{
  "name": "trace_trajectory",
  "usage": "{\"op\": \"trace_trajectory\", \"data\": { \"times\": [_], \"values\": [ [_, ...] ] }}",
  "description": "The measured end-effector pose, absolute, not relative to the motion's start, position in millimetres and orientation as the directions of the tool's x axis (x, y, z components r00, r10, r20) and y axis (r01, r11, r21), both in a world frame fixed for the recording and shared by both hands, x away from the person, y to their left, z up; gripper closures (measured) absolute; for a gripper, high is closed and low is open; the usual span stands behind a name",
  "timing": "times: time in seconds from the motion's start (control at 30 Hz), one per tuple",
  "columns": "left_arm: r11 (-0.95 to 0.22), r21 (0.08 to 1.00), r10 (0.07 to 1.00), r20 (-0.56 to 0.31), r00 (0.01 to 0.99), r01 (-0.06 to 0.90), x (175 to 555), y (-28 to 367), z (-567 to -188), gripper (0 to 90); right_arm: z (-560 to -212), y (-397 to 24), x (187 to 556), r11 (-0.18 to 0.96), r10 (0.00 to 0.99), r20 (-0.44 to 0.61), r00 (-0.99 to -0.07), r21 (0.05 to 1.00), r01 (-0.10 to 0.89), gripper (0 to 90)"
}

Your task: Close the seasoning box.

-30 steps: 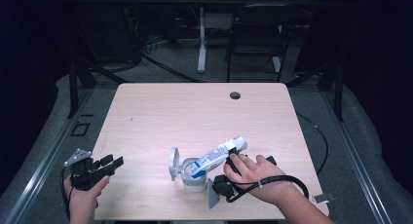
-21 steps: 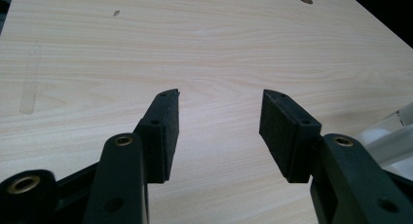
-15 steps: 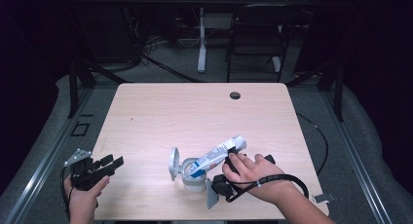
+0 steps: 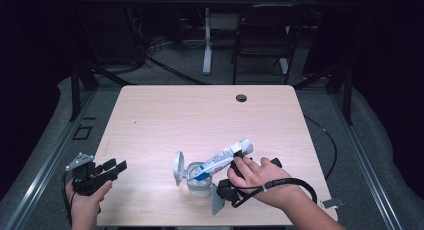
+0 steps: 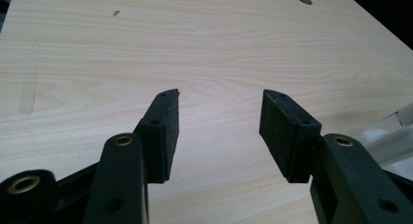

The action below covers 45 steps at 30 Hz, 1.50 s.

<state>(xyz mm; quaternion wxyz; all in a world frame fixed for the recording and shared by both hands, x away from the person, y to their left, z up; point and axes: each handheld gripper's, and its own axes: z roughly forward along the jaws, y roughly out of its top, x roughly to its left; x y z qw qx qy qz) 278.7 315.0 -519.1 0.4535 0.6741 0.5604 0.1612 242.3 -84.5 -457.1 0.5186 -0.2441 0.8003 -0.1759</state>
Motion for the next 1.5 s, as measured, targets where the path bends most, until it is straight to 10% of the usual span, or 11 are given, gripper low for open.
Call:
{"op": "trace_trajectory", "data": {
  "times": [1.5],
  "values": [
    [0.039, 0.788, 0.899, -0.297, 0.323, 0.615, 278.1, 316.1, -518.1, 49.6, -450.6, -78.7, 241.3, 0.763, -0.644, -0.699, -0.309, -0.613, -0.205, 90.0]
  ]
}}
